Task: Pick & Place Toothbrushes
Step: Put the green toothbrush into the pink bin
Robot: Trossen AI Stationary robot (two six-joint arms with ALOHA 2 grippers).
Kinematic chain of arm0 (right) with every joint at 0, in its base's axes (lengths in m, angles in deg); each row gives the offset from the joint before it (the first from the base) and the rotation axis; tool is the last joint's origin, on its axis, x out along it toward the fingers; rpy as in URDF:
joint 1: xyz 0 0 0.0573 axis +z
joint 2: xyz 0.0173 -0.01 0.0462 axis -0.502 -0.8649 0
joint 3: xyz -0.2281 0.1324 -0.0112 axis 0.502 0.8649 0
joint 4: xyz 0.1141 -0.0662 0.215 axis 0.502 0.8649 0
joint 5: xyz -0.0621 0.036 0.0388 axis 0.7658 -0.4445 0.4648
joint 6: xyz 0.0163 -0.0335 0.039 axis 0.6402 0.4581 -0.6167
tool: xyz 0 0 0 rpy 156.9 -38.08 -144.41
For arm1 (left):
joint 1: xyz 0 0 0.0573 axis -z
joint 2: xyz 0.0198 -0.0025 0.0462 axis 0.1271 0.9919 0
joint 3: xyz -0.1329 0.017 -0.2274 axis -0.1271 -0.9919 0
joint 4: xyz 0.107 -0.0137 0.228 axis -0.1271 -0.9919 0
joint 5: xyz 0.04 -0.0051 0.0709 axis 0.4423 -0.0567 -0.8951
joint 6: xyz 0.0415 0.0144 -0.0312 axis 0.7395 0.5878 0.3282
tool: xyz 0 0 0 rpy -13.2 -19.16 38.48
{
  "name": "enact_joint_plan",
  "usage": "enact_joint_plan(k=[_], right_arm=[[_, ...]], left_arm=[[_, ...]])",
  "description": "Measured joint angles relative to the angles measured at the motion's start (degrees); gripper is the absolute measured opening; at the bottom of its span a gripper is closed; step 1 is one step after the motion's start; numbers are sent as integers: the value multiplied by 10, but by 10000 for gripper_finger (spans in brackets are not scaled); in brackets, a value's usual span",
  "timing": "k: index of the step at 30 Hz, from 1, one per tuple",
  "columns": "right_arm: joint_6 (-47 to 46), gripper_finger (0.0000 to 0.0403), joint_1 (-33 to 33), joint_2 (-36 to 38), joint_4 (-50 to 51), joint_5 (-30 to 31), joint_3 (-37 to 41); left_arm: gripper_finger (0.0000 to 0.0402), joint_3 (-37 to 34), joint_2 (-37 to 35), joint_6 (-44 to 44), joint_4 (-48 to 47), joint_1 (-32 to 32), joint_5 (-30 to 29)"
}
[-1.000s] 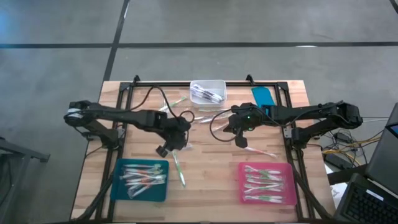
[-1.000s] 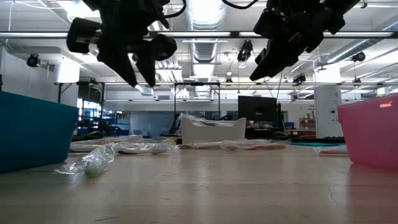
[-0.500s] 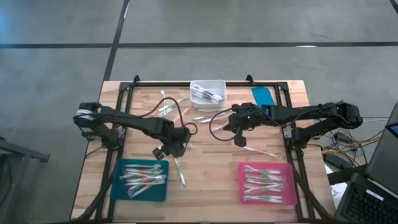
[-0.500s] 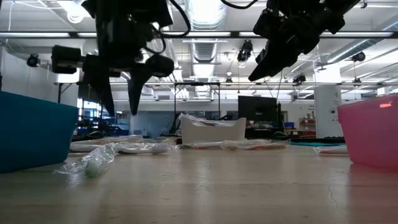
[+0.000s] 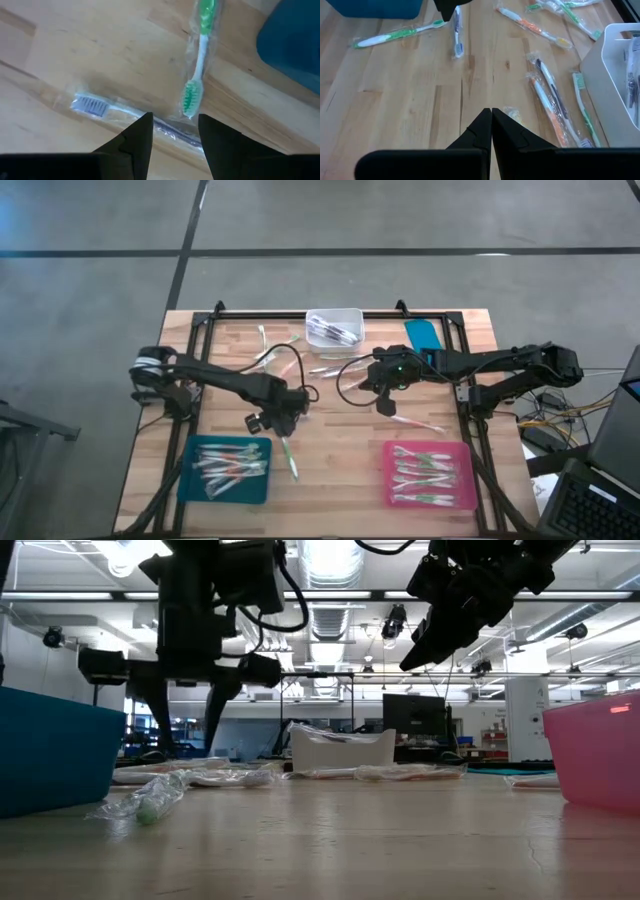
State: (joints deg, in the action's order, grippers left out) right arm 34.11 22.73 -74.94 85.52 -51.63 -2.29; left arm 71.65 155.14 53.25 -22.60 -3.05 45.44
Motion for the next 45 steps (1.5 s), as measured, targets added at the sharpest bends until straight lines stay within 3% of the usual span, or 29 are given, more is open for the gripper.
enact_joint_plan(k=[12,26,45], right_arm=[[0,8,0,0,0,7,0],[-2,8,0,0,3,15,0],[-3,8,0,0,5,15,1]], left_arm=[[163,0,39,72,-4,16,0],[161,29,90,76,-12,16,0],[42,40,94,108,-30,16,1]])
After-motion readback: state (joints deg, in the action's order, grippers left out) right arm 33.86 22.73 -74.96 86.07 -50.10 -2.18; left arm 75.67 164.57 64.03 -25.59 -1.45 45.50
